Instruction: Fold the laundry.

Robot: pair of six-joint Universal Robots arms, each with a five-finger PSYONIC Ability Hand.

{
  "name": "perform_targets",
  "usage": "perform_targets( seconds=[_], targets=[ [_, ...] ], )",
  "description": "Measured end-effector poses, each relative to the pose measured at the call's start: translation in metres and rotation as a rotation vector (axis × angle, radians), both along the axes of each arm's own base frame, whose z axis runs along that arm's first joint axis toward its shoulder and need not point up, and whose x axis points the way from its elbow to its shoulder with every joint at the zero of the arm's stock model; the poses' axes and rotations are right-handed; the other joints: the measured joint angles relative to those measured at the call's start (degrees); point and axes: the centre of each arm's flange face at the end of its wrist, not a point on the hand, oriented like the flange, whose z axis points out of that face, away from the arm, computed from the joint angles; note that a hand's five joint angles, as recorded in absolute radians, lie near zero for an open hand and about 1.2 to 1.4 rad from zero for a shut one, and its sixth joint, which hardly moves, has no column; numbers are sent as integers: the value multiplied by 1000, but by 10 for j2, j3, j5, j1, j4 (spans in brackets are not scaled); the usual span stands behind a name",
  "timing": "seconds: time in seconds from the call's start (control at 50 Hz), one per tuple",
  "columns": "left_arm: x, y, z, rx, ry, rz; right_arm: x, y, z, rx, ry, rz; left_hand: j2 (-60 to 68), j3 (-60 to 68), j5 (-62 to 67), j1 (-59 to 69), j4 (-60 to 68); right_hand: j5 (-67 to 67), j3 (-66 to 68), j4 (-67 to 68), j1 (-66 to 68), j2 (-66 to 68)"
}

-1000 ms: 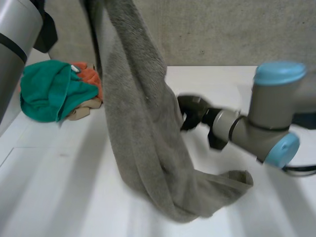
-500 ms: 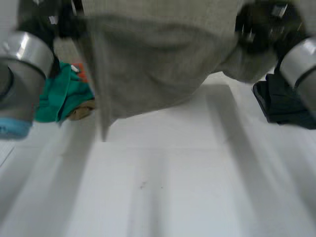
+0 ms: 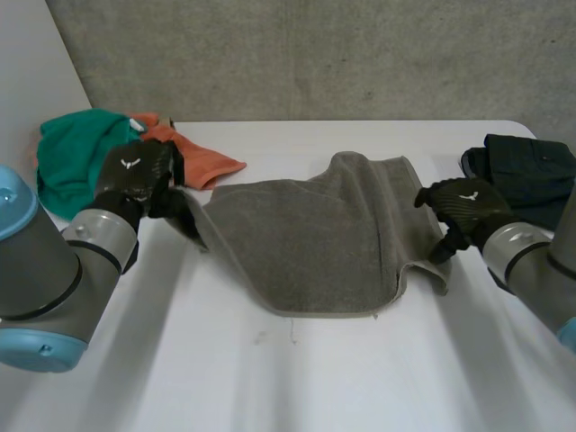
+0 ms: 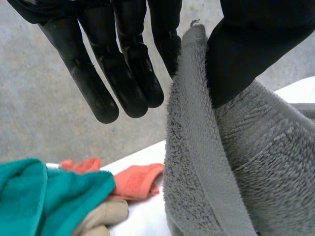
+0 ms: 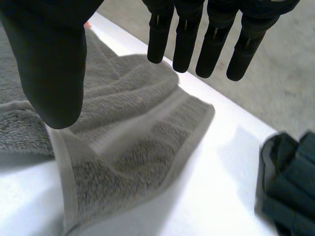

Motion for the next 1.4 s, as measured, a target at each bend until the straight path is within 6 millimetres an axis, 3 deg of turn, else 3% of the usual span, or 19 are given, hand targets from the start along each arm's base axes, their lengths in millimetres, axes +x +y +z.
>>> perform_targets(
  seconds=[0.2, 0.32, 0.42, 0.52, 0.56, 0.6, 0.72, 0.86, 0.94, 1.02, 1.1, 1.18, 1.28, 1.32, 1.34, 1.4],
  targets=[
    [-5, -7, 22, -65, 25, -6, -26, 1, -8, 210, -101, -125, 0, 0, 0, 0, 0, -6, 0, -3, 0, 0],
    [-8, -9, 26, -80, 33, -11, -25, -1, -31, 252, -107, -128, 0, 0, 0, 0, 0, 1, 0, -2, 0, 0],
    [-8, -10, 27, -78, 34, -11, -18, -13, -50, 212, -106, -111, 0, 0, 0, 0, 0, 46, 10, 32, 12, 6],
    [-8, -9, 27, -75, 33, -9, -4, -28, -65, 168, -101, -86, 0, 0, 0, 0, 0, 371, 344, 362, 349, 354],
    [-7, -8, 28, -74, 31, -8, 0, -31, -65, 149, -98, -86, 0, 0, 0, 0, 0, 419, 399, 417, 380, 406],
    [-6, -6, 30, -73, 28, -7, 1, -32, -57, 123, -96, -90, 0, 0, 0, 0, 0, 420, 407, 427, 380, 406],
    [4, 7, 46, -52, -7, 5, -8, -24, 13, -37, -51, -73, 0, 0, 0, 0, 0, 420, 408, 431, 380, 406],
    [31, 26, 65, -7, -176, 57, -59, -2, 82, -135, 302, -59, 0, 0, 0, 0, 0, 420, 408, 431, 380, 406],
    [45, 40, 75, -4, -329, 52, -76, 14, 122, -181, 454, -66, 0, 0, 0, 0, 0, 420, 410, 431, 380, 406],
    [47, 47, 79, -17, -421, 7, -78, 25, 147, -211, 469, -75, 0, 0, 0, 0, 0, 419, 410, 432, 380, 406],
    [47, 46, 76, -13, -452, -19, -76, 28, 152, -205, 459, -67, 0, 0, 0, 0, 0, 420, 410, 432, 380, 406],
    [43, 29, 51, 49, -486, -59, -67, 19, 130, -103, 449, -13, 0, 0, 0, 0, 0, 423, 410, 432, 380, 406],
    [31, -15, 22, 63, -508, -64, -54, -10, 92, 1, 493, 12, 0, 0, 0, 0, 0, 423, 410, 432, 380, 406],
    [27, -29, 19, 40, -510, -56, -51, -19, 86, 6, 503, 5, 0, 0, 0, 0, 0, 423, 410, 432, 380, 406],
    [21, -47, 19, -8, -509, -38, -46, -34, 81, -18, 511, -16, 0, 0, 0, 0, 0, 423, 410, 432, 380, 406],
    [8, -86, 38, -171, -480, 24, -33, -63, 90, -144, 480, -75, 1, 1, 0, 0, 0, 423, 410, 432, 379, 406]
  ],
)
